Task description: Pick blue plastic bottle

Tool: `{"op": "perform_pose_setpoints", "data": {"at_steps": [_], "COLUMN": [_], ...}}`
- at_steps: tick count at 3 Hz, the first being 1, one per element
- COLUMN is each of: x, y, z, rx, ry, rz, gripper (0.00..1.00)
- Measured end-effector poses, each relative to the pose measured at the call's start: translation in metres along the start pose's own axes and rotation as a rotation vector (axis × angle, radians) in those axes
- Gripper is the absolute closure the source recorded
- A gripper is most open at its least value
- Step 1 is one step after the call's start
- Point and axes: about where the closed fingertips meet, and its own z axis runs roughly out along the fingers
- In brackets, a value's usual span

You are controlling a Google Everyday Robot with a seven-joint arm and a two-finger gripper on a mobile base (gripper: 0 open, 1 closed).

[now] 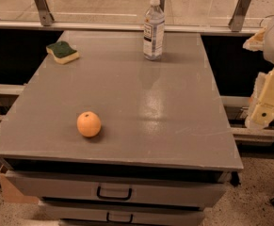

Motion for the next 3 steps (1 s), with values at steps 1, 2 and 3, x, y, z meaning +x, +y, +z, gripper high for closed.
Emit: {"op": "perform_pose_setpoints", "data": {"at_steps": [1, 2, 3], "x": [0.000, -0.003, -0.021], "y": [0.000, -0.009, -0.052], "z": [0.000, 0.006, 0.034], "rx": [0.000, -0.001, 0.018], "ry": [0.000, -0.023, -0.084], "rz": [0.000, 0.008, 0.033], "gripper": [0.00, 0.00, 0.00]}}
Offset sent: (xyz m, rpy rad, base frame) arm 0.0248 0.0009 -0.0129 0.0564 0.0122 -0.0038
